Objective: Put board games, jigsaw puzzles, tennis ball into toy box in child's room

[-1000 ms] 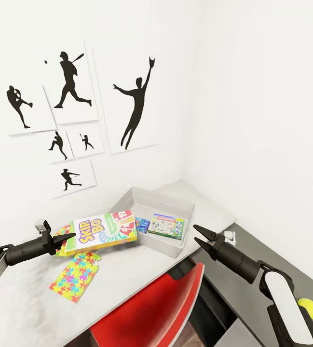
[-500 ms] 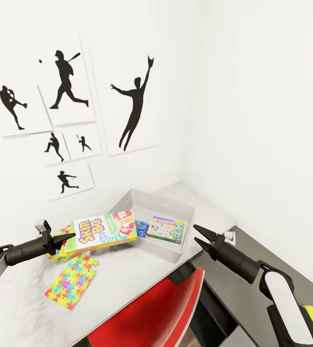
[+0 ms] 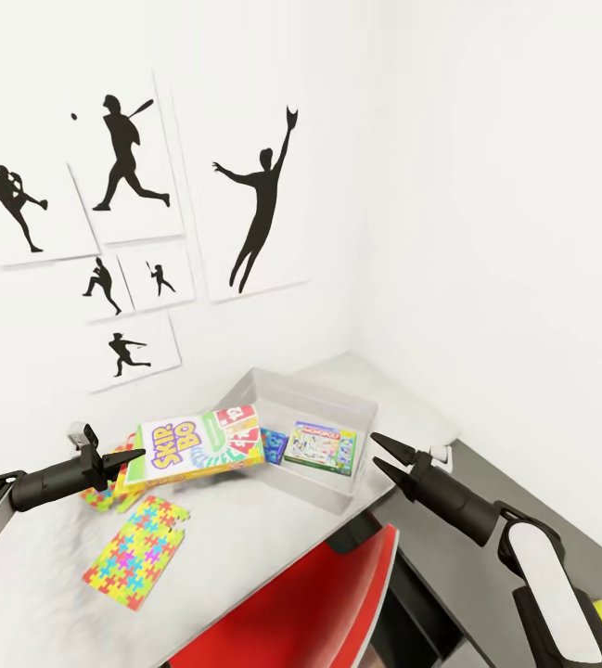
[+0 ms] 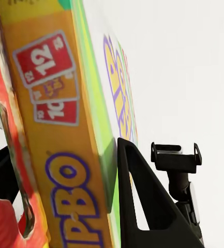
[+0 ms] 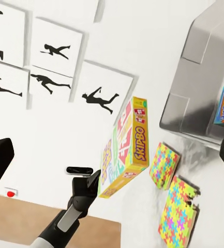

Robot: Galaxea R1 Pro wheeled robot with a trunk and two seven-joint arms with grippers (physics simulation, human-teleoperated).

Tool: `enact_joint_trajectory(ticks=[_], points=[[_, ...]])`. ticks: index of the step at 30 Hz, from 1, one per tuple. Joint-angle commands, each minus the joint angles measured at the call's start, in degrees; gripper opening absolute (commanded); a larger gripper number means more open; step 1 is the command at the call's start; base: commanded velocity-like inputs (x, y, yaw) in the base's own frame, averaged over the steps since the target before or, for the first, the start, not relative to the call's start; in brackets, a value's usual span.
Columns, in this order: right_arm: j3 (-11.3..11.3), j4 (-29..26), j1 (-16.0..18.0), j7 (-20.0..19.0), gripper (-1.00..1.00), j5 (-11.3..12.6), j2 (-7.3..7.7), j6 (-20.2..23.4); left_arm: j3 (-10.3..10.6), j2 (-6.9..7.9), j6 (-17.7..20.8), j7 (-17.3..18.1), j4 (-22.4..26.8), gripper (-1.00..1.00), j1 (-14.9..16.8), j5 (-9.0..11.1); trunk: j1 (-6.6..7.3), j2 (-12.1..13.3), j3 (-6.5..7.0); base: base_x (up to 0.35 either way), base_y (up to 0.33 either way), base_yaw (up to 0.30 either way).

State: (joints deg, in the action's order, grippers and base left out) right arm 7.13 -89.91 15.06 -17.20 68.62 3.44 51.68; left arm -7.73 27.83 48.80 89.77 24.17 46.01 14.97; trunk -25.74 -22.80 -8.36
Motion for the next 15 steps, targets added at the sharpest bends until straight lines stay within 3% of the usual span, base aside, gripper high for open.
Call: enact_joint_trajectory(ticks=[1,15], points=[[0.08,0.0,0.06,-0.37,1.0,-0.33,-0.01,0.26,-0.01,0.01,0.59,0.23,0.0,-1.0,0.05,-0.03,-0.04,-0.12,-0.12,0.04,0.01,0.0],[-0.01,0.0,0.06,-0.35,1.0,-0.33,-0.01,0.26,-0.01,-0.06,0.59,0.23,0.0,-1.0,0.05,-0.03,-0.04,-0.12,-0.12,0.005,0.001,0.0]])
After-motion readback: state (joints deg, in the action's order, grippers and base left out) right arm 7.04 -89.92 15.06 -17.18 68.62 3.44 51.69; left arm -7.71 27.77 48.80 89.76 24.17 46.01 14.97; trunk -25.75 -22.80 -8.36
